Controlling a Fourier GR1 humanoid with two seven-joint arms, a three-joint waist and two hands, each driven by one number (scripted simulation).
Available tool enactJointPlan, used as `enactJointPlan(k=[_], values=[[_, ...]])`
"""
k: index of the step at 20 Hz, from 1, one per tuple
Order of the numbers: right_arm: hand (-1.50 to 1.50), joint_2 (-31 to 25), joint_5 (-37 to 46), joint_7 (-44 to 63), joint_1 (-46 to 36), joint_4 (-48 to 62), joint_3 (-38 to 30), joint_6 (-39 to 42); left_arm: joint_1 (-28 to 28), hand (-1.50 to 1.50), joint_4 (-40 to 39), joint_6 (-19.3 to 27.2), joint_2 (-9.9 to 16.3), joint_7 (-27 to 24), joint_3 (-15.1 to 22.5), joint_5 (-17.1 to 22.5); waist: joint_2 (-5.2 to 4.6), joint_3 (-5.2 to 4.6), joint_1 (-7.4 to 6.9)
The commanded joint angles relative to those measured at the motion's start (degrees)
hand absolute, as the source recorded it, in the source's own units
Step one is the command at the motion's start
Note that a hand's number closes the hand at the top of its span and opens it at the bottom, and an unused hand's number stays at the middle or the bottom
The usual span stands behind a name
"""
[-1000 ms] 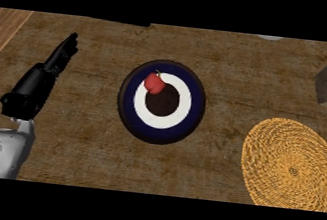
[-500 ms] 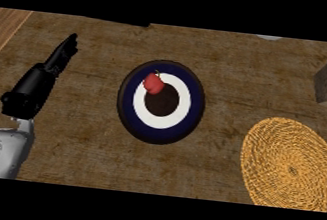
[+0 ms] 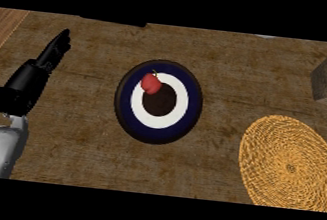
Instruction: Pick the tomato from the placemat and place it in the basket
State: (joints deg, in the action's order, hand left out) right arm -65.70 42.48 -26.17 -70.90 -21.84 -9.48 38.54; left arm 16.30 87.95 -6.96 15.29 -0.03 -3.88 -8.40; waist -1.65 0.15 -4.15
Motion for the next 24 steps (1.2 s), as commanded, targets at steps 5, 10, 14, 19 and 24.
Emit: enactJointPlan(k=[5,10,14,19,24], values=[[1.5,0.87,6.9,-10.96,0.95,0.94,7.95,-2.23,-0.69,0.0,0.36,0.62,-1.44,-0.09,0.95,-0.48,-0.13,0.01,-0.12],[-1.5,-0.46,6.4,-13.47,-1.49,5.09,8.67,3.45,-1.94,0.0,1.98,0.65,-1.78,0.54,1.2,-0.4,0.2,0.0,-0.47],[-1.5,1.04,3.81,-14.07,-2.41,8.14,6.93,3.15,-1.88,0.0,1.7,0.13,-0.27,-0.77,0.0,-0.3,0.19,0.05,-0.34],[-1.5,0.05,-5.37,-7.07,-6.76,15.28,-2.32,5.25,-2.32,0.0,1.13,0.69,-1.09,-0.84,0.56,-0.85,0.34,0.08,0.23],[-1.5,-2.53,-12.96,4.46,-9.65,21.29,-10.72,0.07,-0.04,0.0,-0.09,1.05,-1.21,-0.37,0.53,-1.23,-0.41,0.18,0.43]])
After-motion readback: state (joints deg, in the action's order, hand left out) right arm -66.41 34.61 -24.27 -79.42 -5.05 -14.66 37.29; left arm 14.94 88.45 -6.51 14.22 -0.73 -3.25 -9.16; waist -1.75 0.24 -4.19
